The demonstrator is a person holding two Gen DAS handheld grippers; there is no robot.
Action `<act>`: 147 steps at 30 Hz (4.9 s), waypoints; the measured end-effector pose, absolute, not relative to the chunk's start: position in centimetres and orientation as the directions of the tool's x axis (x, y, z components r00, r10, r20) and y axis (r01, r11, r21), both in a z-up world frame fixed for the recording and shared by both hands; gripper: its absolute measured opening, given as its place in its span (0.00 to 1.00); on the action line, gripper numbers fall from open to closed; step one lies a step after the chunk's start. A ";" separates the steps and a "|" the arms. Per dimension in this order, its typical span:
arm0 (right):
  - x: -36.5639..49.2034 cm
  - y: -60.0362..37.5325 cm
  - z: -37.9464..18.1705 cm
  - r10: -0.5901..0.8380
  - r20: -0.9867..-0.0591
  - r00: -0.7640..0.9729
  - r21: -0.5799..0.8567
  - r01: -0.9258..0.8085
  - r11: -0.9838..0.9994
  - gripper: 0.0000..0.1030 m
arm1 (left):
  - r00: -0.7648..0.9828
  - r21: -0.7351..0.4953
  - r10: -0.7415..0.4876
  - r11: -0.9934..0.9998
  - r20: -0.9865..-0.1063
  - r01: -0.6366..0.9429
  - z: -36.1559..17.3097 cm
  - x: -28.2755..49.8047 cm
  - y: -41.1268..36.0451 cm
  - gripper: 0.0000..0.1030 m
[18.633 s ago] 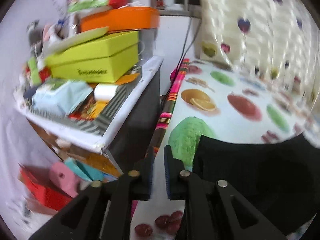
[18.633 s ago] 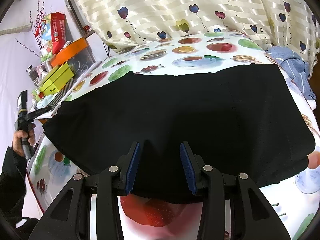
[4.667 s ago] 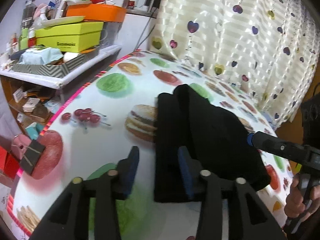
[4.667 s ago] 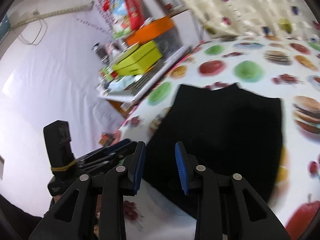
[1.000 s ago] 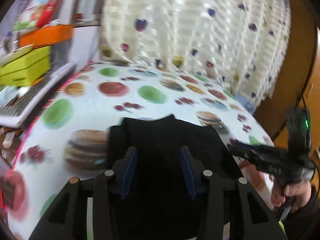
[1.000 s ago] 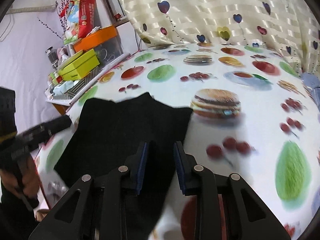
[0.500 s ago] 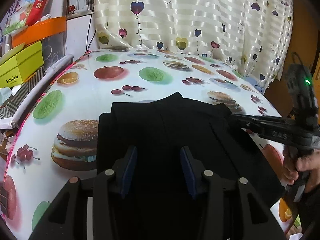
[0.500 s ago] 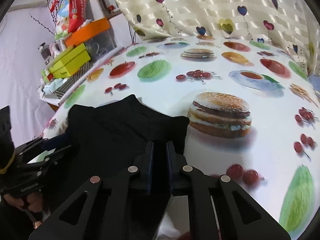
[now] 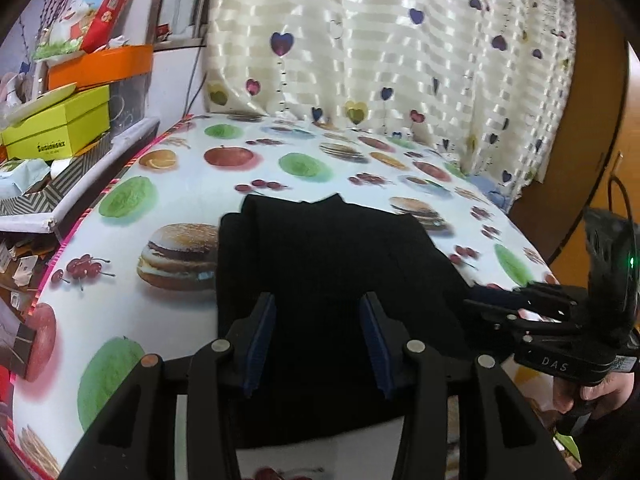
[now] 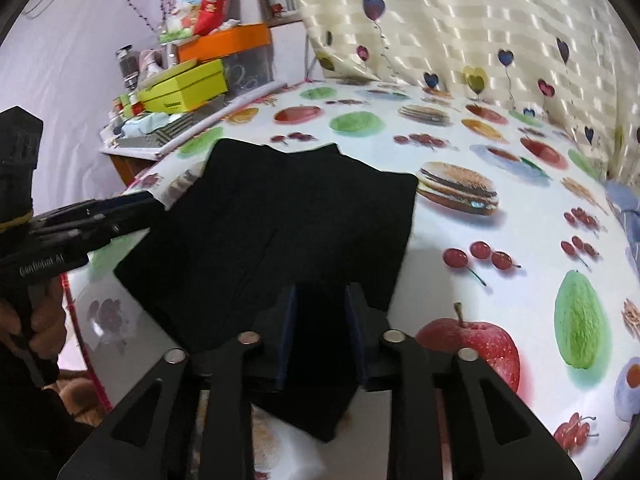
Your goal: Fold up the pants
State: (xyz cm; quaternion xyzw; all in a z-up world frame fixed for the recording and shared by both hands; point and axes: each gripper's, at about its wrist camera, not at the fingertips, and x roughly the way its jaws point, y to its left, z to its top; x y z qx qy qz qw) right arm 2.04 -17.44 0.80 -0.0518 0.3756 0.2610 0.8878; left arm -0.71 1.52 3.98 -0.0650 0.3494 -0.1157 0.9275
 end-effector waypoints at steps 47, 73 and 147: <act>1.7 -21.8 0.4 0.457 -0.660 0.596 0.216 -0.433 0.875 0.45 | 0.744 -0.117 -0.123 0.991 -0.656 0.061 3.0 -1.6 3.6 0.46; 6.0 -22.1 -1.5 0.539 -0.673 0.507 0.382 -0.387 0.840 0.45 | 0.673 -0.298 -0.250 0.953 -0.696 0.045 1.1 3.0 5.7 0.57; 7.5 -17.3 3.9 0.625 -0.568 0.535 0.374 -0.509 0.775 0.12 | 0.729 -0.194 -0.225 0.973 -0.647 0.128 6.0 4.7 3.7 0.16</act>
